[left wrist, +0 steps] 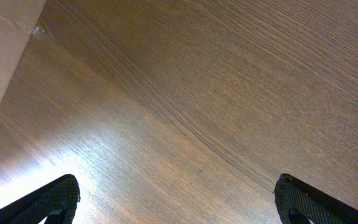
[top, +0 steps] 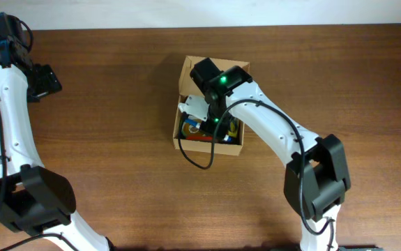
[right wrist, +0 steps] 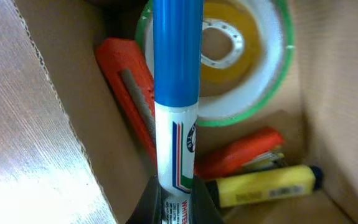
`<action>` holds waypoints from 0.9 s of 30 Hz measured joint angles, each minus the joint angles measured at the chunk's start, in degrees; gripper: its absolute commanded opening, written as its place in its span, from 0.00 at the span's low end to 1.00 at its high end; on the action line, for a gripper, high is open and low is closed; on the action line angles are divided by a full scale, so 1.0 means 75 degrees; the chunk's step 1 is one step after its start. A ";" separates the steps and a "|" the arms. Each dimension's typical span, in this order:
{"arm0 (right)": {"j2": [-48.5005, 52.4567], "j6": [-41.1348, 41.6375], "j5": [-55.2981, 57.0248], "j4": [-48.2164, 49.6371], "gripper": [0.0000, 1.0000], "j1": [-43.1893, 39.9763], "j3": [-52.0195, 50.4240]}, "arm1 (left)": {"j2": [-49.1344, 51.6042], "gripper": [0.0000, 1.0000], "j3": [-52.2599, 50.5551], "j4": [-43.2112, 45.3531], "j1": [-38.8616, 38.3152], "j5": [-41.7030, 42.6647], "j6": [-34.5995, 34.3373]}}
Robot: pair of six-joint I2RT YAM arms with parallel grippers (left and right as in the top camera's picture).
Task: Pack container
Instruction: 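Carry the blue-capped marker into the box with the right gripper, then lower the marker into the box and open the right gripper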
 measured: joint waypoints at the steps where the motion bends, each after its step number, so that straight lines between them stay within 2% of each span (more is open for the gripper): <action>1: 0.0035 -0.0023 -0.0032 -0.0003 0.04 0.0000 0.0000 | 0.0000 1.00 0.0000 0.0000 0.0000 0.0000 0.0000; 23: 0.0740 -0.0583 -0.0545 -0.0114 0.04 0.0463 0.0003 | 0.0000 1.00 0.0000 0.0000 0.0000 0.0000 0.0000; 24: 0.0740 -0.0577 -0.0545 -0.0114 0.13 0.0463 0.0003 | 0.0000 1.00 0.0000 0.0000 0.0000 0.0000 0.0000; 27: 0.0743 -0.0586 -0.0545 -0.0105 0.16 0.0463 0.0003 | 0.0000 1.00 0.0000 0.0000 0.0000 0.0000 0.0000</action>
